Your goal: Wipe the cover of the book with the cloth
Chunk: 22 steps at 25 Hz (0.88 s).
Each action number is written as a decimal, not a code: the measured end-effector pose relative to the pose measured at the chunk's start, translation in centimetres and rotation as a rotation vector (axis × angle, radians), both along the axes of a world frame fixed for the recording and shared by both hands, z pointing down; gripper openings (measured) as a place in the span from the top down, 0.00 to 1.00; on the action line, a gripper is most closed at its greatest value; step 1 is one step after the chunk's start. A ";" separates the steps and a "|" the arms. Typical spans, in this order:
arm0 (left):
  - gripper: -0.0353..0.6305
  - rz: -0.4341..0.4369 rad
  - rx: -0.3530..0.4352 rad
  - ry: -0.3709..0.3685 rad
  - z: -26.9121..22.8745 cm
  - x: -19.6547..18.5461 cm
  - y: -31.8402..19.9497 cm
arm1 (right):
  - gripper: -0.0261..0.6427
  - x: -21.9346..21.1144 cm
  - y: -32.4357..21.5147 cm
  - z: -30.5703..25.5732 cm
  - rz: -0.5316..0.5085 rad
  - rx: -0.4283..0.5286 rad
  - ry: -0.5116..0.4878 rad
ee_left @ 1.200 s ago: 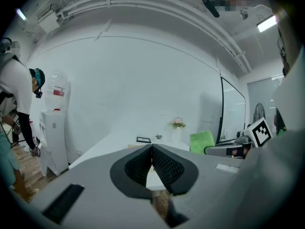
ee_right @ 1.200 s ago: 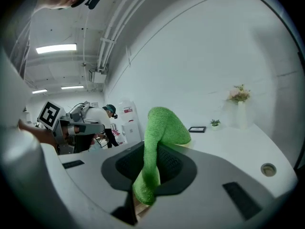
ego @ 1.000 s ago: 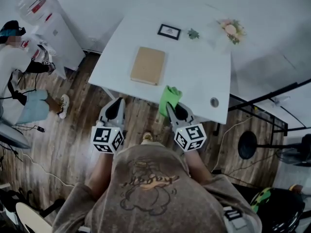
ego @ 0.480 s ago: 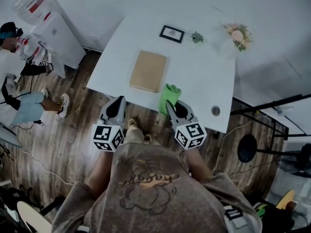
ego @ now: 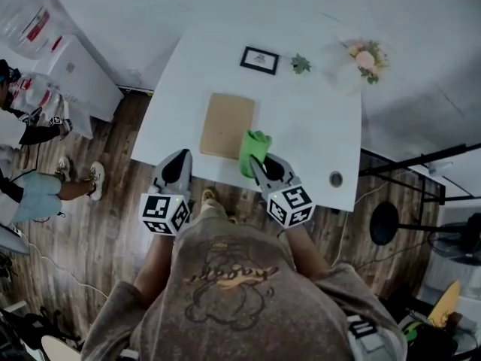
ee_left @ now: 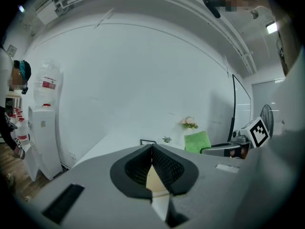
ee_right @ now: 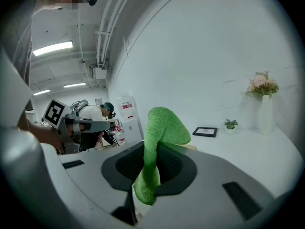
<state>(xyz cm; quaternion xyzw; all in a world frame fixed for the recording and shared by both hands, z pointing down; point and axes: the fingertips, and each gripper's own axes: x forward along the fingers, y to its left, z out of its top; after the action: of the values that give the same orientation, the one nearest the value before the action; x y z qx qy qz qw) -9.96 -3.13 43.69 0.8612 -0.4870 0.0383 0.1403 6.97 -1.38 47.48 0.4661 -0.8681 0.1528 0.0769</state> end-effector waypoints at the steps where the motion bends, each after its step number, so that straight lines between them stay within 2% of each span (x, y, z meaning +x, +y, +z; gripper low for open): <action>1: 0.94 0.004 -0.003 0.001 0.1 -0.4 -0.7 | 0.87 -0.5 -0.7 0.0 0.001 -0.002 0.001; 13: 0.94 0.072 -0.013 0.010 0.6 -3.0 -8.7 | 0.87 -5.7 -7.7 1.0 -0.031 -0.028 0.029; 22: 0.94 0.086 -0.022 0.023 1.2 -4.8 -10.8 | 0.87 -9.5 -10.2 3.0 -0.109 -0.066 0.071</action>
<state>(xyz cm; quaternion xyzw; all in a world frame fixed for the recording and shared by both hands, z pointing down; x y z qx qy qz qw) -14.80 -13.89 44.87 0.8801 -0.4474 0.0399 0.1537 -2.58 -11.54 50.47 0.4204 -0.8834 0.1601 0.1312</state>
